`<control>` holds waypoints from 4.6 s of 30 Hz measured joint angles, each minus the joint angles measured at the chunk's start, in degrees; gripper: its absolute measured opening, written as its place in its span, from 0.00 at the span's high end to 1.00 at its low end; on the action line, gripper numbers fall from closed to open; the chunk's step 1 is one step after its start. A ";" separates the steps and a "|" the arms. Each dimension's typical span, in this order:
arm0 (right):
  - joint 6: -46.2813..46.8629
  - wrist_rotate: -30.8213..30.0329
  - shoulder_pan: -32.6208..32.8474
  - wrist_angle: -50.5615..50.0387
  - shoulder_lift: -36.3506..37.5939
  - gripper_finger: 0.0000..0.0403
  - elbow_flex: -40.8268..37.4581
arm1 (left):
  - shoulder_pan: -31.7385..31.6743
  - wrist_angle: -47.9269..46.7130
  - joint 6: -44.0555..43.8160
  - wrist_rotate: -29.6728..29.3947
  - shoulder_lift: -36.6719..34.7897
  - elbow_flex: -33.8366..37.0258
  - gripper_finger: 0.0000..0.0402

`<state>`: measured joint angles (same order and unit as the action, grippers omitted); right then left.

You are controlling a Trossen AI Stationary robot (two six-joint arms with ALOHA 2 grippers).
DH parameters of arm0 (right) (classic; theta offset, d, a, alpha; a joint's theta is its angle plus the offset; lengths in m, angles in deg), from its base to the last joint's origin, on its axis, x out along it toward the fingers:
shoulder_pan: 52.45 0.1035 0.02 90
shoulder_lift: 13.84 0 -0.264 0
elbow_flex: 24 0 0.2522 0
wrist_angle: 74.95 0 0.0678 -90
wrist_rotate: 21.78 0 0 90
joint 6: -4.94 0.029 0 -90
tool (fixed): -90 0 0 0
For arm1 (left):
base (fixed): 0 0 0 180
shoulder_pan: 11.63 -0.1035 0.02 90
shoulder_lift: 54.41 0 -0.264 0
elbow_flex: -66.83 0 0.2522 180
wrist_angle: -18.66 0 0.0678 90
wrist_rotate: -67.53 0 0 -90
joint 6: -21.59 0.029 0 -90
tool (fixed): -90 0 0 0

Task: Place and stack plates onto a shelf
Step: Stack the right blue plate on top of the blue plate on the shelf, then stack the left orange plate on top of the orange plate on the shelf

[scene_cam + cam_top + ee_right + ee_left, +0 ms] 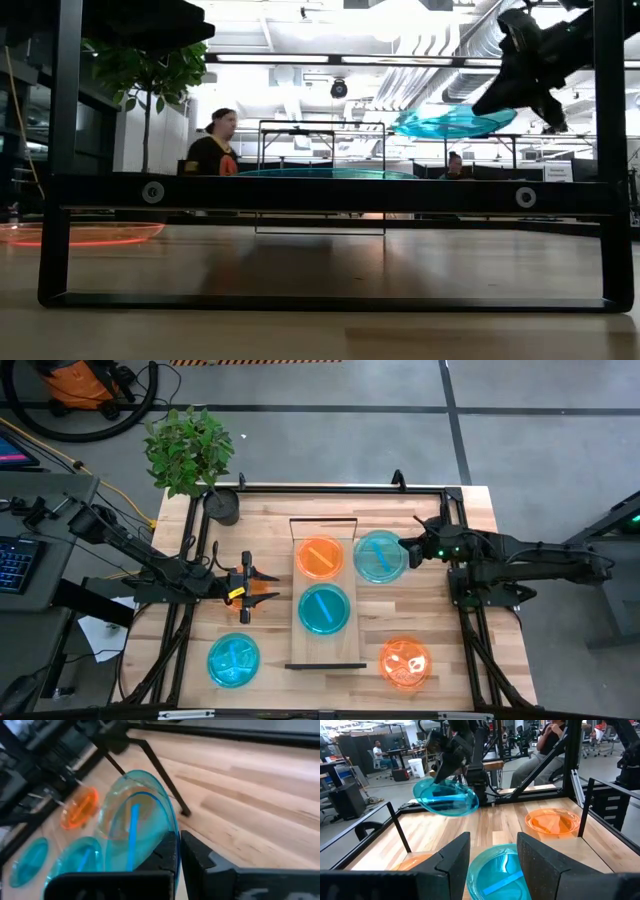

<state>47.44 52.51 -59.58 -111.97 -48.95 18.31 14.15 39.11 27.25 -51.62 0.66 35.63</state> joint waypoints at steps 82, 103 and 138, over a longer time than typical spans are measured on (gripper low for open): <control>-5.29 2.90 18.77 55.87 -52.54 0.78 4.47 | 0.02 -0.06 0.14 -0.12 0.00 0.00 0.62; -13.10 4.54 13.69 41.58 -40.03 0.49 4.47 | 0.02 -0.23 0.39 -0.29 0.02 0.00 0.62; -15.37 -16.31 13.11 18.07 -24.68 0.49 4.47 | -7.31 -16.33 -14.85 14.72 0.02 -0.02 0.62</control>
<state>32.07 36.20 -46.47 -93.89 -73.63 22.78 6.84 22.78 12.40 -36.90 0.68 35.61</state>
